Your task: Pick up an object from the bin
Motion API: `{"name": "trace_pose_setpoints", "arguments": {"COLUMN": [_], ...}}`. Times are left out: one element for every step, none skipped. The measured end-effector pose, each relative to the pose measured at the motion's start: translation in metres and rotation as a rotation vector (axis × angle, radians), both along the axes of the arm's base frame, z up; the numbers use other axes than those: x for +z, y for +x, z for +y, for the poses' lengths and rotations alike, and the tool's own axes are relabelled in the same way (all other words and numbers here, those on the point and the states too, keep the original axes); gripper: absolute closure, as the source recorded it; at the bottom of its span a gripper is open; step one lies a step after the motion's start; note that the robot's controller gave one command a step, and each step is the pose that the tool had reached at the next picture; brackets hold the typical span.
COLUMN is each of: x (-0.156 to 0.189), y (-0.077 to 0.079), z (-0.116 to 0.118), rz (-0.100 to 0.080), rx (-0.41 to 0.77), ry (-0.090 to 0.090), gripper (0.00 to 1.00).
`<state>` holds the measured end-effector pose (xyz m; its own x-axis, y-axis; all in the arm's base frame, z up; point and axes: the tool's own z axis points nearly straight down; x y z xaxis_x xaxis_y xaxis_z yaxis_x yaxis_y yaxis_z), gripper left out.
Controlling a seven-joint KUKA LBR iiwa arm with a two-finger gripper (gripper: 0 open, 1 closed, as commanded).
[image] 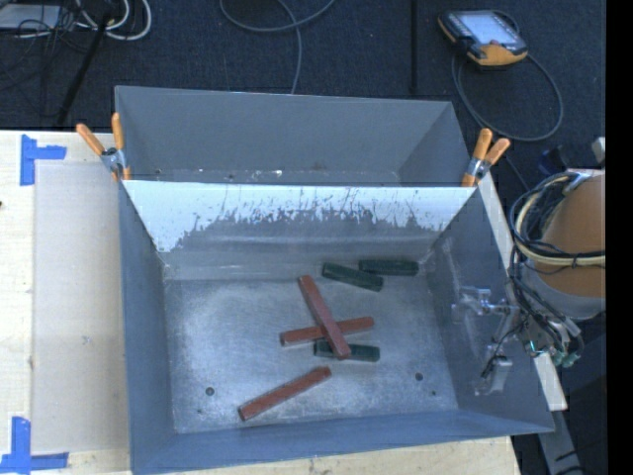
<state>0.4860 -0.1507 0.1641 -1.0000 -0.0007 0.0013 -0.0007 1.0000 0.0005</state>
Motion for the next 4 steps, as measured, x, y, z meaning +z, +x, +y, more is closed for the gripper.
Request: {"name": "trace_pose_setpoints", "arguments": {"x": [-0.021,-0.059,-0.085,-0.072], "y": [0.005,-0.008,0.023,0.031], "z": [0.023,0.079,0.095,0.131], "rz": [-0.006,0.000,-0.003,0.000], "rx": [0.057,0.222,0.219,0.294], "ry": [-0.005,0.001,0.001,-0.001], "gripper": [0.00,0.00,0.00,0.00]}}
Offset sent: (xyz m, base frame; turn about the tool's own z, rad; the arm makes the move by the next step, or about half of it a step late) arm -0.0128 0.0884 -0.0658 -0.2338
